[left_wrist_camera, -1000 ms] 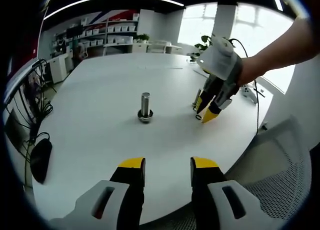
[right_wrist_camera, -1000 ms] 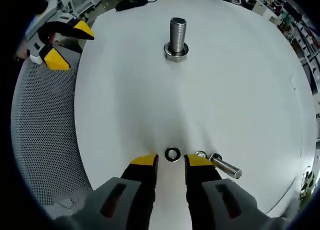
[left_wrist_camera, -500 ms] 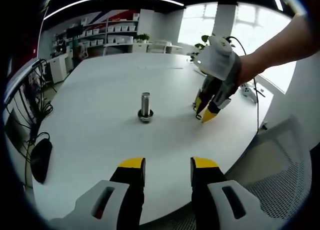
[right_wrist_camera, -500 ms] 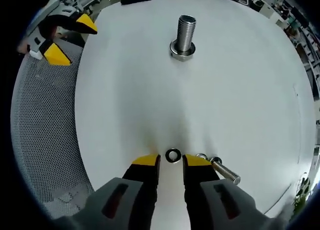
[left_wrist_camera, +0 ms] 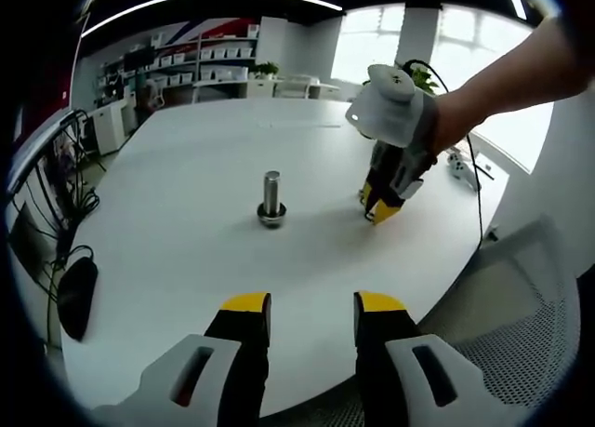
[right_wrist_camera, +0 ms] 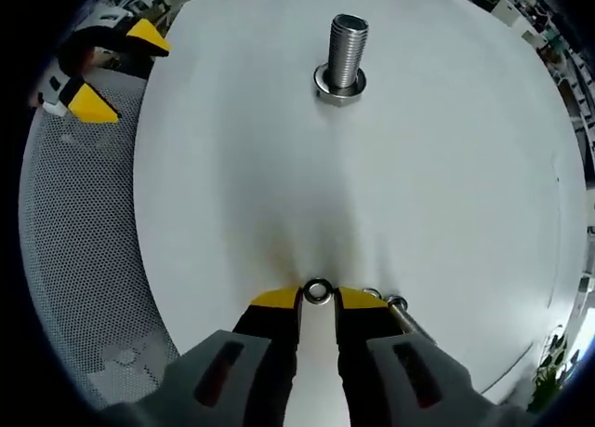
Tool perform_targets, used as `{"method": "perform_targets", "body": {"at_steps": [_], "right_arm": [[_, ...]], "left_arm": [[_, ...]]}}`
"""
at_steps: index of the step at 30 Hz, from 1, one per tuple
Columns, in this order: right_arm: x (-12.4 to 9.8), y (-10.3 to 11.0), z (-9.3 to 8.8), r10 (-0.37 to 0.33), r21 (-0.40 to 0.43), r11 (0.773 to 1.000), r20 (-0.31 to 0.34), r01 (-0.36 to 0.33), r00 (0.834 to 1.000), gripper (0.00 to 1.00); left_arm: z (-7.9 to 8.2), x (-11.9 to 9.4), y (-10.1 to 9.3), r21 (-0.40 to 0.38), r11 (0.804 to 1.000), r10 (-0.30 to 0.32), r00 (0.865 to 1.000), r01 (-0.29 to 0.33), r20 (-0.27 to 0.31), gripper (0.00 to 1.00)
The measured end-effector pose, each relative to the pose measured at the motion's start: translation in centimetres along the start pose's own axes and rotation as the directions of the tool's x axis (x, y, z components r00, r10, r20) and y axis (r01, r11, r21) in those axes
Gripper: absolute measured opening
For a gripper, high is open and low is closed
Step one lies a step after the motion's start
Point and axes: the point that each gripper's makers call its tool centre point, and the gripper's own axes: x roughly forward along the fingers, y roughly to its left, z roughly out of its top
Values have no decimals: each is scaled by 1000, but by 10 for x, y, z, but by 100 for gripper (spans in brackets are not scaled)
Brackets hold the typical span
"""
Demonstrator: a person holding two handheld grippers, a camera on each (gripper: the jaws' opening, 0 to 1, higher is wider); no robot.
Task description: Place the washer onto the threaded stud by aligning its center hole with the stud, sliding it down to the base, and recovering from edge contact or off-axis alignment until the washer reaches the visible bottom stop.
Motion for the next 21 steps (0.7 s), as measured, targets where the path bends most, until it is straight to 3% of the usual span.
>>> {"method": "perform_targets", "body": {"at_steps": [6, 21], "right_arm": [[-1, 1, -1, -44, 33, 998, -27, 45, 999, 15], [-3, -1, -3, -87, 49, 995, 64, 83, 994, 14]], "left_arm": [[1, -1, 0, -1, 1000, 2, 1000, -2, 2, 33], [0, 0, 0, -1, 1000, 2, 1000, -2, 0, 33]]}}
